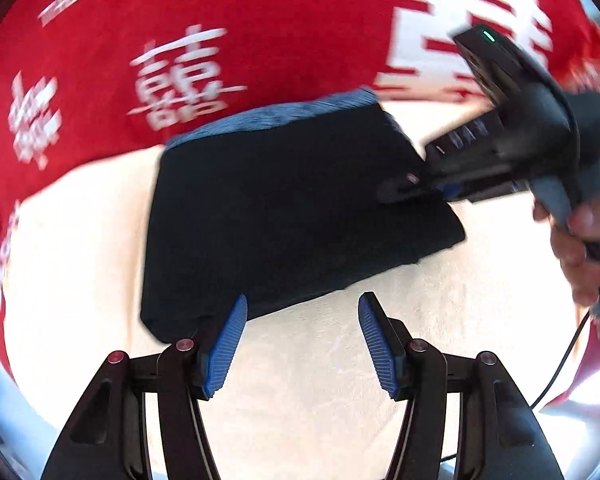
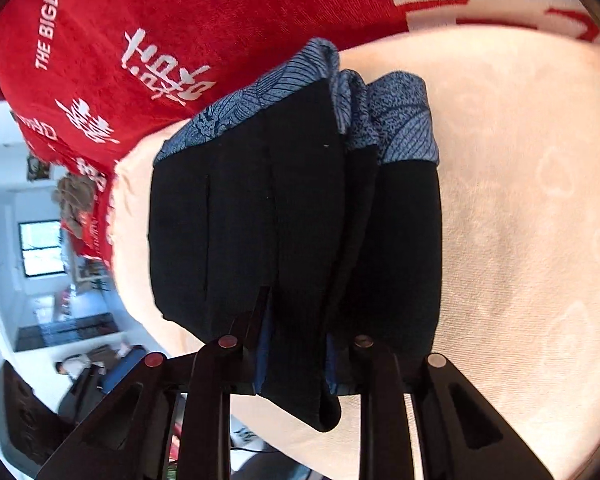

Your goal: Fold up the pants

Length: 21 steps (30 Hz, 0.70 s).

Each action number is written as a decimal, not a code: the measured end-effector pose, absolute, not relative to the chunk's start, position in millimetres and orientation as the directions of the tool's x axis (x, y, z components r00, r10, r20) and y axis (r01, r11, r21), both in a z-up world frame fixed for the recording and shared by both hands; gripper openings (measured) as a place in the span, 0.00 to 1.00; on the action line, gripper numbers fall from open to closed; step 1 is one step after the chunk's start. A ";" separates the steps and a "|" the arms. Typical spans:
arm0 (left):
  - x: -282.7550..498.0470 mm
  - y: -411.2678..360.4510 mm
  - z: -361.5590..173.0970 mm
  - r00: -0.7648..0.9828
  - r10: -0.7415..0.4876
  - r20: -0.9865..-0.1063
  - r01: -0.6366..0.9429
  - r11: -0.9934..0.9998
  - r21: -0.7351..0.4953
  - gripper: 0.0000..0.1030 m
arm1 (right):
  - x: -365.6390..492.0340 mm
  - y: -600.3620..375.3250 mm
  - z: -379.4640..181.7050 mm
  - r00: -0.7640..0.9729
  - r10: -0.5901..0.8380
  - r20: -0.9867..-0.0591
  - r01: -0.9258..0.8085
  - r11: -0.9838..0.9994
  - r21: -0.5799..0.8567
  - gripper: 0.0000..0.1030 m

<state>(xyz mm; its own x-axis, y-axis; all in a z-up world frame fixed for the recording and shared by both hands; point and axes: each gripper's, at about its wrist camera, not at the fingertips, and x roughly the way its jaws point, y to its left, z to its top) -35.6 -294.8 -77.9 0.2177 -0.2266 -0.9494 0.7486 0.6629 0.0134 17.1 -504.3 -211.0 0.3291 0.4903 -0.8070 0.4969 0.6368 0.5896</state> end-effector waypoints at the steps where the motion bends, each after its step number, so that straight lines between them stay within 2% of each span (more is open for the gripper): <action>1: -26.7 -289.2 -76.5 0.209 -0.230 -0.950 0.729 0.685 -0.006 0.58 | 17.8 -503.3 -211.1 0.313 0.481 -0.819 0.501 0.649 0.573 0.24; 3: -16.9 -278.0 -70.9 0.196 -0.230 -0.953 0.682 0.731 -0.036 0.77 | 19.0 -502.5 -212.9 0.282 0.463 -0.840 0.502 0.675 0.541 0.25; 4: -13.9 -270.6 -66.1 0.198 -0.238 -0.951 0.655 0.754 -0.052 0.81 | 19.9 -501.3 -212.3 0.268 0.444 -0.855 0.496 0.697 0.518 0.27; 8: 1.9 -248.8 -56.8 0.199 -0.244 -0.949 0.585 0.806 -0.085 0.81 | 19.3 -495.9 -202.8 0.231 0.362 -0.903 0.480 0.765 0.429 0.37; 11: 8.0 -233.5 -58.4 0.195 -0.205 -0.959 0.542 0.837 -0.069 0.81 | 9.8 -499.6 -196.1 0.200 0.309 -0.930 0.512 0.776 0.368 0.42; 16: 11.0 -210.9 -66.3 0.168 -0.161 -0.973 0.462 0.884 -0.066 0.81 | 0.8 -496.0 -169.2 0.239 0.269 -0.933 0.507 0.785 0.356 0.42; 21: 9.5 -197.0 -76.8 0.121 -0.133 -0.984 0.397 0.915 -0.075 0.81 | 25.2 -463.2 -137.1 0.335 0.286 -0.898 0.344 0.850 0.399 0.42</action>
